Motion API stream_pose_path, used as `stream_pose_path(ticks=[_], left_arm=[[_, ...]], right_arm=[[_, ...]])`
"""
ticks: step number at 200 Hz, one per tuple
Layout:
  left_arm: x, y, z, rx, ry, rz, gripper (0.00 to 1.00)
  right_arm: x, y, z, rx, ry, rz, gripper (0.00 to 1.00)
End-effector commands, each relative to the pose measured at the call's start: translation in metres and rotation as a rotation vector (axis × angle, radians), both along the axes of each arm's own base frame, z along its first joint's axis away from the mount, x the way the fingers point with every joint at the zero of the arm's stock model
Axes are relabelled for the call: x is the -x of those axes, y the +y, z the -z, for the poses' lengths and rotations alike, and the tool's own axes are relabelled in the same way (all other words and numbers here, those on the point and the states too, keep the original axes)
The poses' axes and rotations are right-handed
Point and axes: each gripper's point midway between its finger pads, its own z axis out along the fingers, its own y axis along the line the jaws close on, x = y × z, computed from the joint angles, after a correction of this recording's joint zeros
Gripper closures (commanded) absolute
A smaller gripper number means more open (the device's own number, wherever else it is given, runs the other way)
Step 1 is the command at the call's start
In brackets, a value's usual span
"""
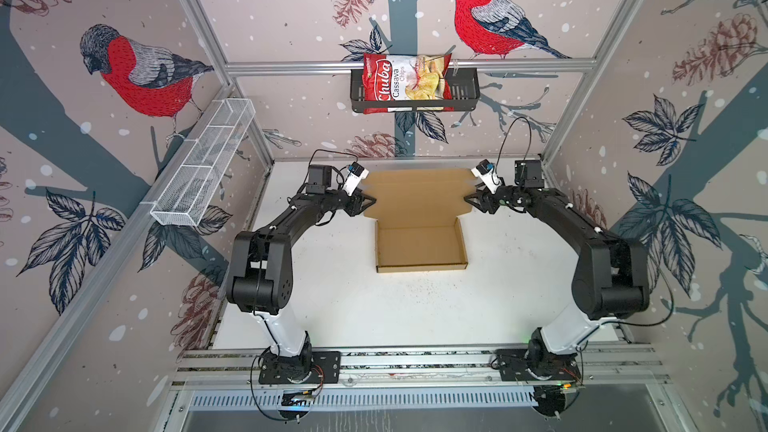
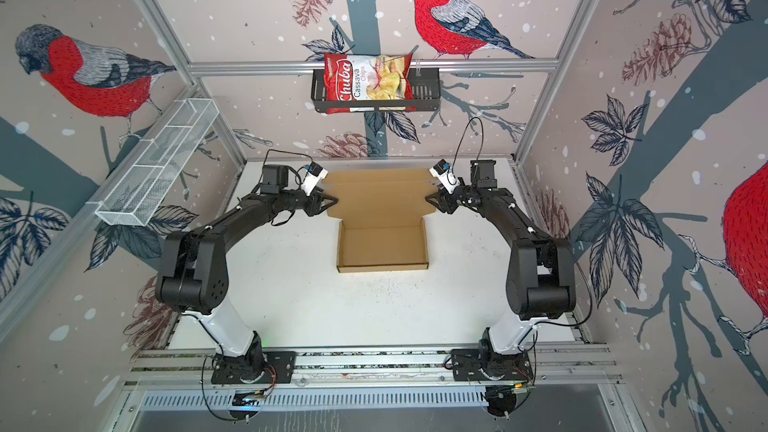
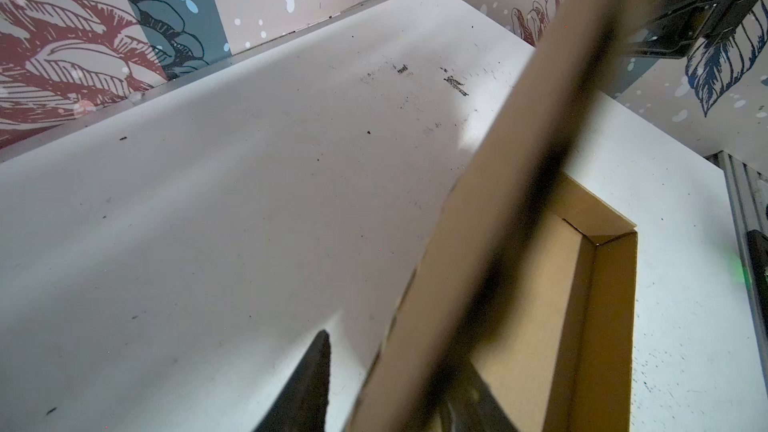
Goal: Fold the paper box
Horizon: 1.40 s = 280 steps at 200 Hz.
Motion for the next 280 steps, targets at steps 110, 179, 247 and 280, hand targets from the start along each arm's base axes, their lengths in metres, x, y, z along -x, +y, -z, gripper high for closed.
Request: stream_pose_path(ticks=[110, 179, 247, 280], left_arm=[[0.01, -0.014, -0.019, 0.061, -0.076, -0.053, 1.0], [0.02, -0.013, -0.037, 0.085, -0.155, -0.144, 1.0], [0.02, -0.001, -0.054, 0.168, -0.255, -0.356, 1.0], [0.029, -0.004, -0.061, 0.233, -0.247, -0.387, 1.0]], right_arm=[[0.017, 0.02, -0.007, -0.062, -0.023, 0.034, 0.89], [0.028, 0.024, -0.022, -0.056, -0.14, 0.184, 0.92], [0.034, 0.024, -0.023, -0.146, -0.159, 0.349, 0.97], [0.044, 0.04, -0.024, -0.148, -0.168, 0.37, 0.98]])
